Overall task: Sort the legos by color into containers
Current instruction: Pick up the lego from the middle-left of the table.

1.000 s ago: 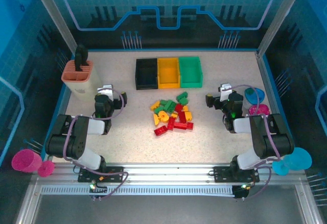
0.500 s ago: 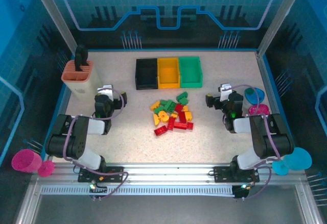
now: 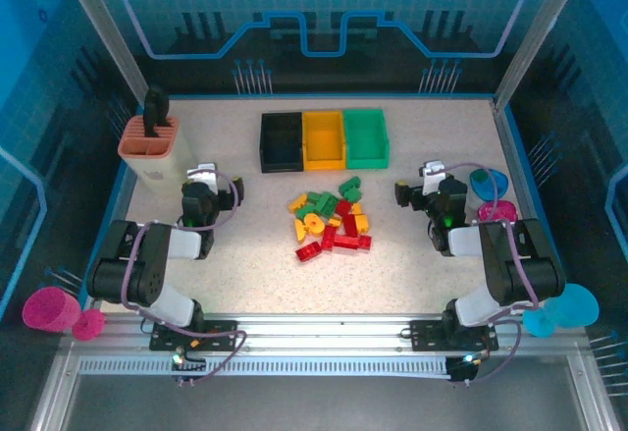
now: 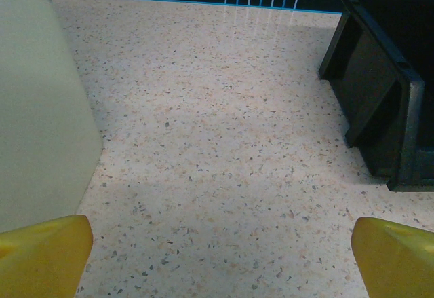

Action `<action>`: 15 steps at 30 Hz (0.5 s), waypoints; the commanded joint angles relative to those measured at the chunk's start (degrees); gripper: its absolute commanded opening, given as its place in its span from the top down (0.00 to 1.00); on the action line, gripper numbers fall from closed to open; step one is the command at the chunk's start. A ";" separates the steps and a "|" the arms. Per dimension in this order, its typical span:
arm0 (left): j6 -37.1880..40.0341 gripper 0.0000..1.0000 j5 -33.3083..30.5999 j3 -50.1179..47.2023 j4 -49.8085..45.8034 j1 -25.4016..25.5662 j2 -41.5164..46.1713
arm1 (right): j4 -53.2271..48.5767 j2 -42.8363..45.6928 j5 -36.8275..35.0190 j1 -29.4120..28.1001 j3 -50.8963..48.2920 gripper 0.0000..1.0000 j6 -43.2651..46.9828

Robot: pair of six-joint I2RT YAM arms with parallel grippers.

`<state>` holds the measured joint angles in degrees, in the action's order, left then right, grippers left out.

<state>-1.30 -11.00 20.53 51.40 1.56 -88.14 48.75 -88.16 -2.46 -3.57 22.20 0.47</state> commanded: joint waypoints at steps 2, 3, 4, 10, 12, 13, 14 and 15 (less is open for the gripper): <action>0.87 0.01 1.07 1.29 1.60 0.01 -0.65 | 1.61 -0.16 0.68 0.37 0.92 0.00 0.23; 0.88 0.01 1.07 1.35 1.68 0.01 -0.64 | 1.61 -0.17 0.66 0.37 0.93 0.00 0.27; 0.86 0.01 1.12 1.34 1.69 0.02 -0.63 | 1.61 -0.16 0.70 0.37 0.90 0.00 0.25; 0.78 0.01 1.16 1.38 1.21 -0.11 -0.57 | 1.63 -0.17 0.70 0.37 0.97 0.00 0.27; 0.79 0.01 1.12 1.40 1.30 -0.06 -0.65 | 1.61 -0.17 0.70 0.29 0.92 0.00 0.29; 0.70 0.01 1.16 1.46 0.74 -0.07 -0.46 | 1.61 -0.15 0.70 0.33 0.97 0.00 0.31; 0.82 0.01 1.10 1.27 1.71 -0.09 -0.72 | 1.57 -0.18 0.70 0.33 0.93 0.00 0.27; 0.83 0.01 1.14 1.32 1.77 -0.05 -0.69 | 1.61 -0.17 0.70 0.37 0.92 0.00 0.23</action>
<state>-1.30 -11.00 20.53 51.37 1.56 -88.14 48.75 -88.16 -2.46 -3.57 22.20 0.47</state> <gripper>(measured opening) 0.992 0.997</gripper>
